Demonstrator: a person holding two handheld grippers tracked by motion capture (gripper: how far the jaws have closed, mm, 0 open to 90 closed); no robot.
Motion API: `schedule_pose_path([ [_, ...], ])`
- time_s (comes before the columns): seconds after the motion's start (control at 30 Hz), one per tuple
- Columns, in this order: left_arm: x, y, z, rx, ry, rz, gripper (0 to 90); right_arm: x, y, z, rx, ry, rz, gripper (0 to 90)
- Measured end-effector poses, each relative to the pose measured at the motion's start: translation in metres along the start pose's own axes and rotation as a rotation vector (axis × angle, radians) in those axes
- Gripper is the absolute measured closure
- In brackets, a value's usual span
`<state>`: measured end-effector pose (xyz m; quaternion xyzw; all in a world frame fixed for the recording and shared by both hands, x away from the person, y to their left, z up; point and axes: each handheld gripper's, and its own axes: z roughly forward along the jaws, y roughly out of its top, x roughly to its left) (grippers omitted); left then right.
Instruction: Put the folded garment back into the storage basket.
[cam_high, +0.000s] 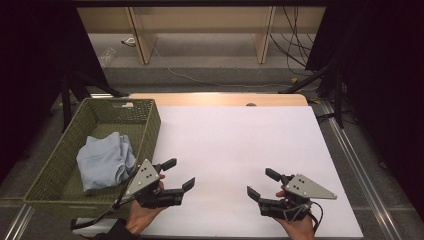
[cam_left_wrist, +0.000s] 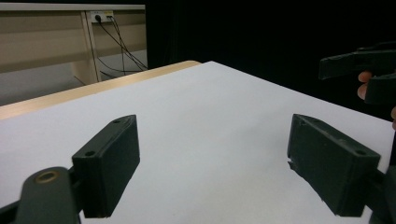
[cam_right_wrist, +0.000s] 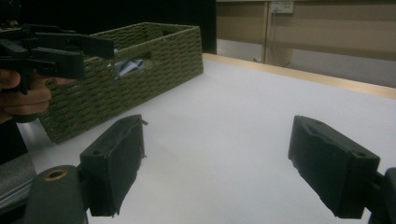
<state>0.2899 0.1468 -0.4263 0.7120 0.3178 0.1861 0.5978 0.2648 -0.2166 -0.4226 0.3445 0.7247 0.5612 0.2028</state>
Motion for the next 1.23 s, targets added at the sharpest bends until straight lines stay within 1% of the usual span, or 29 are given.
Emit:
schedule_pose_path([
  [0.13,-0.0018,-0.0035,0.0024,0.011,0.004,0.007,16.9,0.0001,0.0000,0.0001,0.000,0.000,0.001,19.1],
  [0.23,-0.0025,-0.0068,0.0048,0.026,0.012,0.026,16.9,0.0008,0.0001,0.0001,0.000,0.001,0.000,19.2],
  [0.33,-0.0034,-0.0092,0.0067,0.035,0.009,0.027,16.9,0.0012,0.0000,0.0005,-0.001,0.002,-0.001,19.1],
  [0.4,-0.0040,-0.0102,0.0077,0.034,0.007,0.032,16.8,0.0013,0.0001,0.0003,-0.001,0.002,-0.002,19.1],
  [0.43,-0.0039,-0.0103,0.0081,0.036,0.005,0.027,16.8,0.0012,0.0000,0.0005,-0.003,0.002,-0.001,19.1],
  [0.63,-0.0024,-0.0097,0.0080,0.033,0.013,0.027,16.8,0.0006,-0.0001,0.0006,0.000,0.002,0.001,19.1],
  [0.97,-0.0019,-0.0088,0.0070,0.023,0.013,0.030,16.7,0.0006,-0.0001,0.0005,-0.001,0.002,0.000,19.1],
  [1.23,-0.0019,-0.0090,0.0071,0.025,0.013,0.031,16.7,0.0006,0.0001,0.0001,-0.001,0.002,-0.001,19.1],
])
